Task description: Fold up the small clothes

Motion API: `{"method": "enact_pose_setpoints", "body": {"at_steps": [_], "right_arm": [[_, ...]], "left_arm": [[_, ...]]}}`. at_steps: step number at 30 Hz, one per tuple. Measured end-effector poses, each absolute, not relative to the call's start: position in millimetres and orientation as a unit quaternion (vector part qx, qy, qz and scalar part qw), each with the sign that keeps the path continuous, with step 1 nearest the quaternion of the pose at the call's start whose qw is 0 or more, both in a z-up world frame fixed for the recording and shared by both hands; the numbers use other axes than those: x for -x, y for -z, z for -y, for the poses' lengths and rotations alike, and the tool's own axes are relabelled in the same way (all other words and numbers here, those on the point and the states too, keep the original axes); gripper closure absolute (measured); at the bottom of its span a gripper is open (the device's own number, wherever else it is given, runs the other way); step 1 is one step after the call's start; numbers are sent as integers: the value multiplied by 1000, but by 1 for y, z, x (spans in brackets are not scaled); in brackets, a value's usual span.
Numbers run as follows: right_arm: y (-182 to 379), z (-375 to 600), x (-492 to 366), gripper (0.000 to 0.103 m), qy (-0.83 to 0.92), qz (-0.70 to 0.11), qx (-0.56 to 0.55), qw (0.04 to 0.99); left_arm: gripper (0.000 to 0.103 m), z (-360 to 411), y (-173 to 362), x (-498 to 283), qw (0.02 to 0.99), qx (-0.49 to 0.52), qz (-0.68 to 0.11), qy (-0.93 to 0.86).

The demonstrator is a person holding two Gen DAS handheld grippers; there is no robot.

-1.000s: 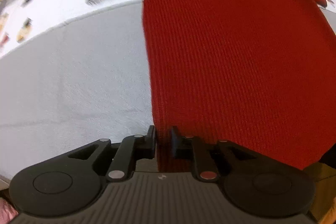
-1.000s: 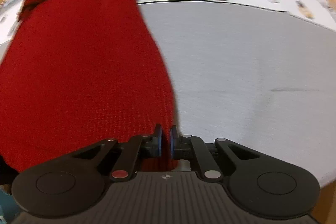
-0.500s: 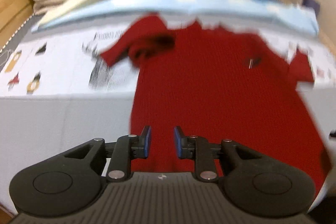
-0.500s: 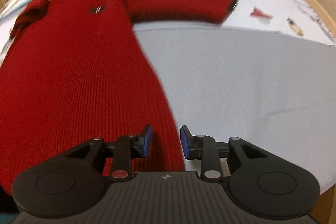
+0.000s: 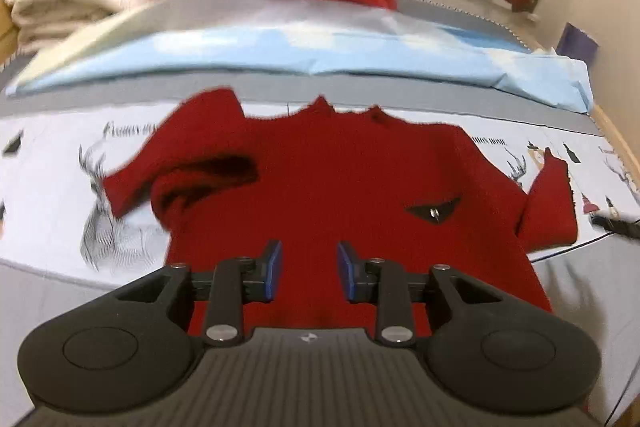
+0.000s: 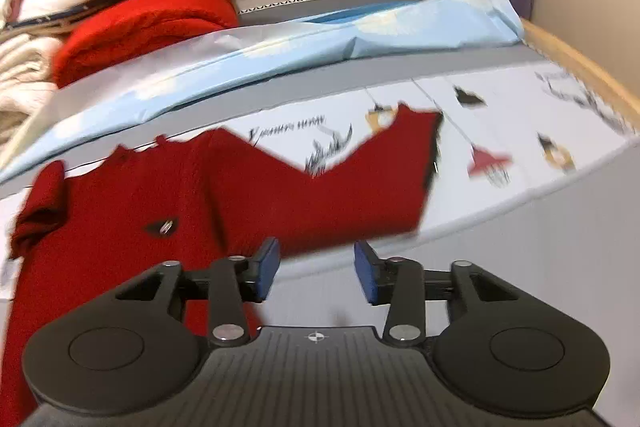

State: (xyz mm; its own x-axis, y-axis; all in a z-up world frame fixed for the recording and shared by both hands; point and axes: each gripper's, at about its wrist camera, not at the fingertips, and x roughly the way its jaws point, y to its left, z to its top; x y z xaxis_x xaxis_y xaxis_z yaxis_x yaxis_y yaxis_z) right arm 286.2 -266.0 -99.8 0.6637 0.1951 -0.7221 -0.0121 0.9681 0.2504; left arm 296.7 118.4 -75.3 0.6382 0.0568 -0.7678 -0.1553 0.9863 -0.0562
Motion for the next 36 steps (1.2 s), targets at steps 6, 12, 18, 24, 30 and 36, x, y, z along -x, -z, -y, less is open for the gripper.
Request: {"method": "enact_pose_setpoints", "body": {"at_steps": [6, 12, 18, 24, 30, 36], "right_arm": [[147, 260, -406, 51, 21, -441, -137, 887], [200, 249, -475, 52, 109, -489, -113, 858], [204, 247, -499, 93, 102, -487, -59, 865], [121, 332, -459, 94, 119, -267, -165, 942], [173, 451, -408, 103, 277, -218, -267, 897], [253, 477, -382, 97, 245, -300, -393, 834]], "left_arm": [[69, -140, 84, -315, 888, 97, -441, -88], [69, -165, 86, -310, 884, 106, -443, -105], [69, -170, 95, -317, 876, 111, -453, -118], [69, -166, 98, -317, 877, 98, -456, -116], [69, -162, 104, -319, 875, 88, -462, -116], [69, -155, 111, -323, 872, 86, -470, -111]]}}
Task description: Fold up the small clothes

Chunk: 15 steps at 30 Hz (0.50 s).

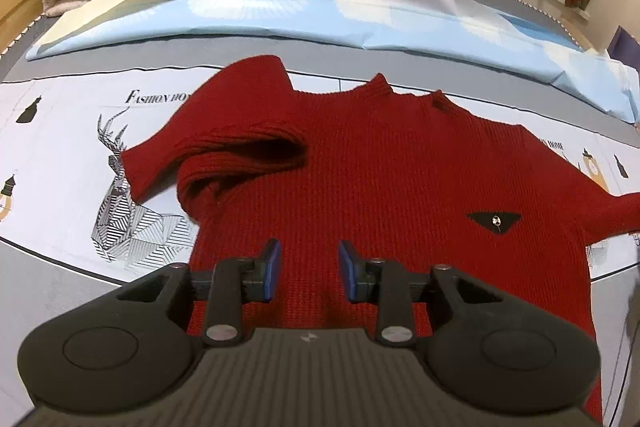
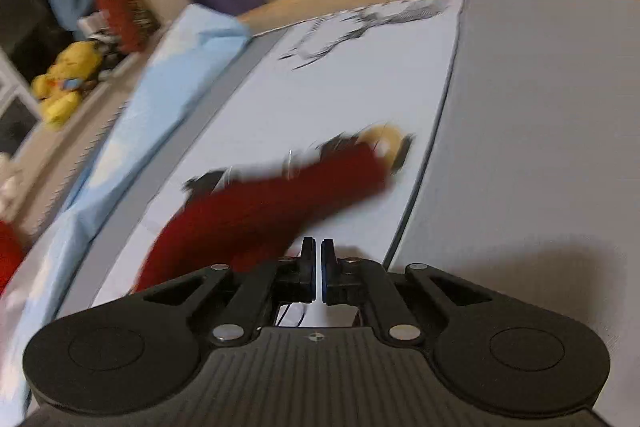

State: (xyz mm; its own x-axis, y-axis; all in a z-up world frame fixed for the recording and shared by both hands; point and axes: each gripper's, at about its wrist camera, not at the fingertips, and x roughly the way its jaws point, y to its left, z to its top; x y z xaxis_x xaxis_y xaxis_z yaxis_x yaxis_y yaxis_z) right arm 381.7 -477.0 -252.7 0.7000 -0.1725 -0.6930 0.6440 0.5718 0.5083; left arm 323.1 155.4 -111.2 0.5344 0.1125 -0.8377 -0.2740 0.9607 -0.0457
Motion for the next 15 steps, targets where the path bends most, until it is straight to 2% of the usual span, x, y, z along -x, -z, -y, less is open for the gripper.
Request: {"method": "enact_pose_setpoints", "body": {"at_steps": [1, 3, 7, 9, 15], "right_arm": [[255, 470, -384, 96, 221, -301, -387, 843], [258, 463, -392, 86, 193, -310, -387, 847], [260, 467, -427, 74, 190, -317, -401, 838], [261, 478, -443, 47, 197, -321, -422, 825], [261, 463, -470, 45, 227, -349, -393, 820]], "left_arm": [[69, -153, 112, -324, 871, 85, -471, -109], [69, -149, 114, -325, 871, 81, -473, -105], [69, -144, 117, -326, 871, 76, -475, -99], [69, -143, 118, -327, 871, 73, -476, -99], [69, -142, 120, -330, 870, 74, -477, -98]]}}
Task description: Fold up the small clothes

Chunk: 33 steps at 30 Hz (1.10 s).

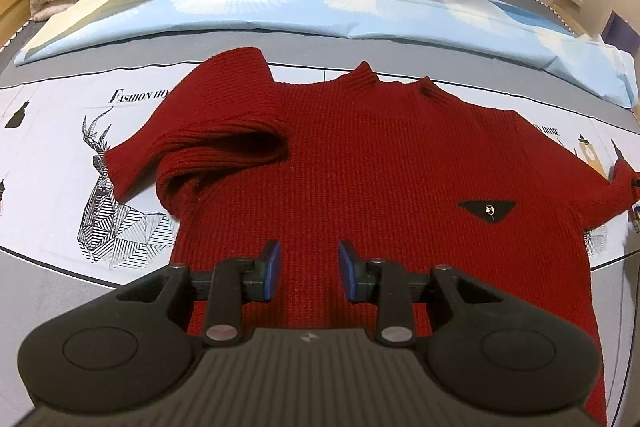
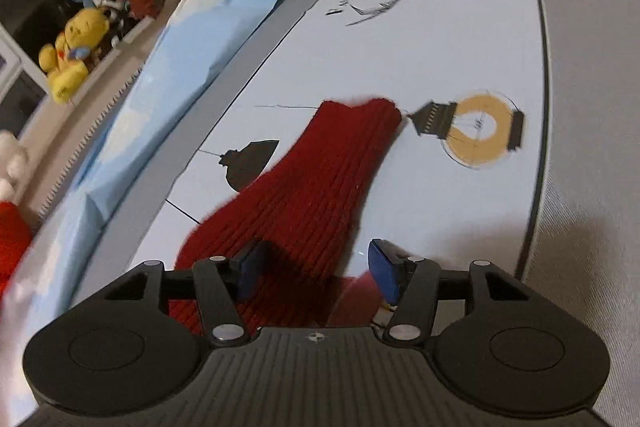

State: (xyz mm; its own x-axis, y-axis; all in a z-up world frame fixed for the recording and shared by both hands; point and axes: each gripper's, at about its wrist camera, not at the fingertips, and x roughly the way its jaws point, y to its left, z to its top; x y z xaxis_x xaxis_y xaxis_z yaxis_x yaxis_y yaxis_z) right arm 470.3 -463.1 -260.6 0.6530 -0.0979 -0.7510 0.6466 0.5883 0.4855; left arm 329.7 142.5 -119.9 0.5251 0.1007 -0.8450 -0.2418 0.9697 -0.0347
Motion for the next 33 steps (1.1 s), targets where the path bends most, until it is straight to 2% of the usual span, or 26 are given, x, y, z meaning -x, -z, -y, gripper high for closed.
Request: {"method": "enact_pose_setpoints", "body": {"at_steps": [1, 2, 4, 9, 11, 12, 13, 15, 17, 19, 22, 25, 29, 31, 32, 33], "right_arm": [[260, 459, -475, 54, 227, -354, -380, 824], [259, 457, -480, 90, 217, -357, -370, 830], [252, 459, -480, 92, 211, -353, -373, 832], [205, 483, -444, 94, 297, -250, -293, 874], [223, 507, -441, 93, 313, -283, -327, 846], [239, 517, -442, 92, 301, -324, -354, 824], [250, 522, -441, 90, 304, -358, -358, 807], [254, 522, -428, 81, 323, -361, -326, 812], [251, 514, -421, 65, 325, -365, -293, 822], [244, 502, -410, 61, 314, -367, -287, 827], [233, 462, -394, 61, 232, -386, -268, 852], [222, 398, -373, 61, 79, -414, -260, 869], [221, 323, -360, 51, -101, -451, -271, 845], [222, 292, -355, 53, -125, -466, -245, 841], [221, 280, -351, 81, -123, -465, -230, 846], [218, 267, -345, 93, -120, -463, -201, 855]], "left_arm": [[69, -141, 120, -330, 870, 73, -478, -98], [69, -141, 121, -330, 870, 72, -478, -97], [69, -140, 120, -331, 871, 72, -477, -95], [69, -144, 119, -329, 871, 74, -476, -93], [69, -146, 118, -328, 872, 74, -475, -90], [69, -148, 117, -328, 872, 77, -476, -88], [69, -149, 117, -327, 872, 80, -476, -88], [69, -153, 115, -326, 871, 89, -474, -89], [69, -158, 112, -324, 872, 96, -472, -90], [69, -162, 109, -321, 873, 101, -469, -89], [69, -167, 104, -319, 874, 109, -465, -90], [69, -172, 99, -315, 875, 117, -461, -89], [69, -176, 95, -308, 876, 123, -458, -88], [69, -179, 92, -305, 877, 126, -455, -86], [69, -181, 91, -303, 878, 128, -454, -86], [69, -184, 90, -301, 878, 130, -453, -87]]}}
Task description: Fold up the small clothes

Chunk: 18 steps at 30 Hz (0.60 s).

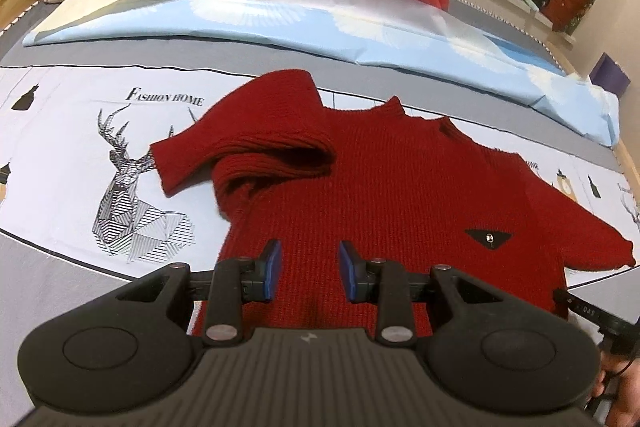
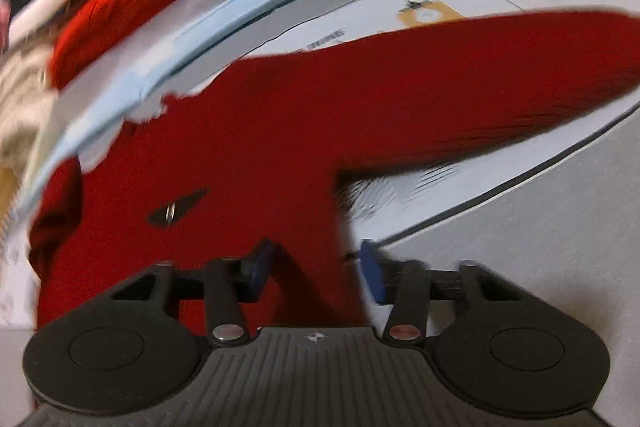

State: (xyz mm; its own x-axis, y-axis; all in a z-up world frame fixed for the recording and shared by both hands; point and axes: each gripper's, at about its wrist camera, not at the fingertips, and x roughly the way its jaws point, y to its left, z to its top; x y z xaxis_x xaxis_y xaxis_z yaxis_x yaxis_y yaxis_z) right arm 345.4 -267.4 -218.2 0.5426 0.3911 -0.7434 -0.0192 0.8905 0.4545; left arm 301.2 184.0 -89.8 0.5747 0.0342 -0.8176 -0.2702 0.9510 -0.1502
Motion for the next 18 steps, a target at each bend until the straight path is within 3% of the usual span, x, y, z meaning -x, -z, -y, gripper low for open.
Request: {"method": "enact_pose_setpoints", "body": {"at_steps": [1, 3, 4, 5, 9, 11, 12, 15, 18], "right_arm": [[214, 259, -340, 93, -99, -463, -160, 866], [212, 269, -335, 93, -49, -462, -186, 866], [212, 278, -333, 86, -16, -470, -201, 859], [210, 281, -330, 64, 0, -474, -195, 859], [182, 273, -300, 63, -20, -450, -128, 883], [189, 267, -289, 63, -40, -491, -69, 867], [198, 265, -286, 51, -30, -528, -37, 848], [181, 269, -281, 53, 19, -529, -24, 848], [140, 263, -275, 53, 18, -480, -65, 875]], "left_arm": [[69, -188, 88, -299, 877, 135, -452, -89], [69, -199, 85, -296, 877, 148, -448, -93], [69, -205, 84, -294, 876, 155, -446, -96], [69, -213, 83, -292, 875, 164, -444, -100], [69, -248, 79, -284, 869, 201, -435, -124], [69, -268, 77, -278, 866, 220, -428, -139], [69, -278, 77, -275, 864, 229, -424, -147], [69, -303, 78, -266, 857, 255, -415, -169], [69, -322, 82, -259, 850, 287, -404, -176]]}}
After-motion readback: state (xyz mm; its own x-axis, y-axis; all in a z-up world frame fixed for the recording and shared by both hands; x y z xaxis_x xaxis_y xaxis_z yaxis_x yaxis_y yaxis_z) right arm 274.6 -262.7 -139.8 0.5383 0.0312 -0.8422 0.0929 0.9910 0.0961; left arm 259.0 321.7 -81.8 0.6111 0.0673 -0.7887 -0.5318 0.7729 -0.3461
